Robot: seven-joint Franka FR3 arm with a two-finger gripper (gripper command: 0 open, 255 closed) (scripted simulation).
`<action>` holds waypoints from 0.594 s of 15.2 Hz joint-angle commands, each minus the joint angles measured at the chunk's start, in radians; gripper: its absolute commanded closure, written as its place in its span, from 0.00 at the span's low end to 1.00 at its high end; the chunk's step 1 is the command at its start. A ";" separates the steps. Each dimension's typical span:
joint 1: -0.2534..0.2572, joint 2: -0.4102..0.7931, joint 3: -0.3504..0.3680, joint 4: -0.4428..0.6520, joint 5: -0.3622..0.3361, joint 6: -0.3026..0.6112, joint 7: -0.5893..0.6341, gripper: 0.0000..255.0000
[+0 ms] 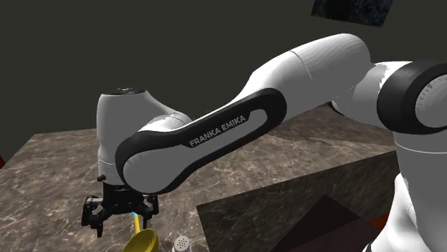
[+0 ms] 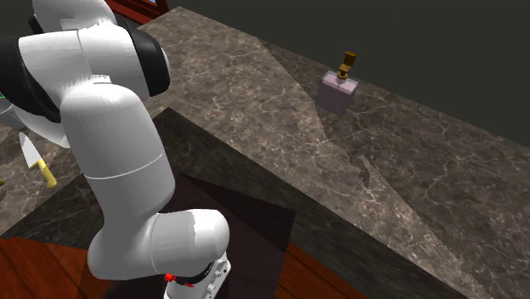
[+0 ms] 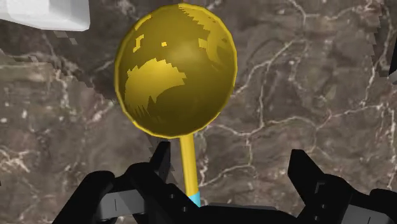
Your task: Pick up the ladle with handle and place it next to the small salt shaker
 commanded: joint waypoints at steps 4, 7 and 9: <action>-0.015 -0.045 0.009 0.019 0.018 -0.063 -0.011 0.00; -0.015 -0.045 0.009 0.019 0.018 -0.063 -0.010 0.00; -0.015 -0.045 0.009 0.019 0.018 -0.063 -0.010 0.00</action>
